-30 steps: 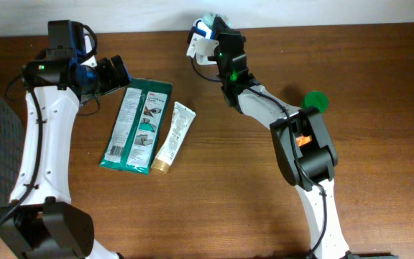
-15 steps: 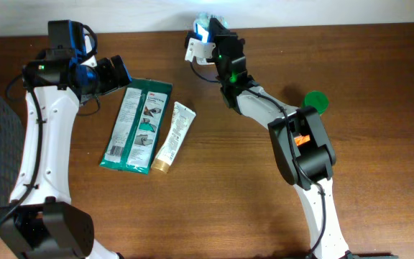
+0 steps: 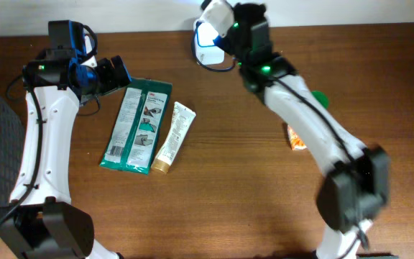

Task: Scan the item barcode
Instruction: 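Place the sachet beside the tissue pack with the right gripper, then grasp the white Pantene tube with the right gripper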

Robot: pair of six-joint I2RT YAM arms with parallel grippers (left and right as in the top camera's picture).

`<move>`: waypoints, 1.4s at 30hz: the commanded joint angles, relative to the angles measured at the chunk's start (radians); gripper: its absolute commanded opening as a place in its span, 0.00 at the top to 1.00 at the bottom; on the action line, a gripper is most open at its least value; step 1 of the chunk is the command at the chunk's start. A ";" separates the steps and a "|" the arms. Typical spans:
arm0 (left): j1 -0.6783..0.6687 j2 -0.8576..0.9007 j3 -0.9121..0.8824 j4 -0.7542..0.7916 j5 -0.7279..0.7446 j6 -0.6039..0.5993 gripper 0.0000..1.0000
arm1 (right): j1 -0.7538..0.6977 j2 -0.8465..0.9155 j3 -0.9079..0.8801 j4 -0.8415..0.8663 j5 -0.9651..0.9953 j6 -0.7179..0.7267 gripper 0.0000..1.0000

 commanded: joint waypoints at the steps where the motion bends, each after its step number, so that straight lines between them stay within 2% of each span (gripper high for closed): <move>1: 0.002 0.005 0.000 -0.002 -0.007 0.008 0.01 | -0.024 -0.179 0.008 -0.299 -0.075 0.499 0.96; 2: 0.002 0.005 0.000 -0.002 -0.007 0.008 0.01 | -0.031 -0.202 0.008 -0.370 -0.080 0.555 0.96; 4: 0.002 0.005 0.000 -0.002 -0.006 0.008 0.01 | -0.069 -0.253 0.008 -0.620 -0.116 0.700 0.96; 7: 0.002 0.005 0.000 -0.002 -0.006 0.008 0.01 | -0.135 -0.225 0.007 -0.871 -0.116 0.785 0.96; 10: 0.002 0.005 0.000 -0.002 -0.007 0.008 0.01 | -0.200 -0.146 -0.018 -1.006 -0.112 0.837 0.96; 14: 0.002 0.005 0.000 -0.002 -0.007 0.008 0.01 | -0.300 -0.043 -0.090 -1.046 -0.111 0.914 0.96; 18: 0.002 0.005 0.000 -0.002 -0.007 0.008 0.01 | -0.307 0.029 -0.145 -0.863 -0.100 0.872 0.96; 22: 0.002 0.005 0.000 -0.002 -0.007 0.008 0.01 | -0.310 0.073 -0.150 -0.842 -0.032 0.880 0.94; 23: 0.002 0.005 0.000 -0.002 -0.007 0.008 0.01 | -0.311 0.074 -0.150 -0.848 -0.002 0.880 0.81; 26: 0.002 0.005 0.000 -0.002 -0.007 0.008 0.01 | -0.311 0.074 -0.150 -0.856 0.050 0.851 0.51; 27: 0.002 0.005 0.000 -0.002 -0.007 0.008 0.01 | -0.311 0.073 -0.144 -0.861 0.049 0.836 0.31; 29: 0.002 0.005 0.000 -0.002 -0.007 0.008 0.01 | -0.309 0.073 -0.104 -0.913 0.042 0.802 0.24; 32: 0.002 0.005 0.000 -0.002 -0.006 0.008 0.01 | -0.296 0.073 0.032 -1.058 -0.005 0.791 0.23; 34: 0.002 0.005 0.000 -0.002 -0.007 0.008 0.01 | -0.274 0.073 0.111 -1.099 -0.274 0.732 0.27; 37: 0.002 0.005 0.000 -0.002 -0.007 0.008 0.01 | -0.190 0.085 0.104 -1.001 -0.563 0.745 0.43; 39: 0.002 0.005 0.000 -0.002 -0.007 0.008 0.01 | -0.097 0.116 0.104 -0.898 -0.561 0.775 0.47; 42: 0.002 0.005 0.000 -0.002 -0.007 0.008 0.01 | 0.036 0.190 0.104 -0.705 -0.555 0.775 0.47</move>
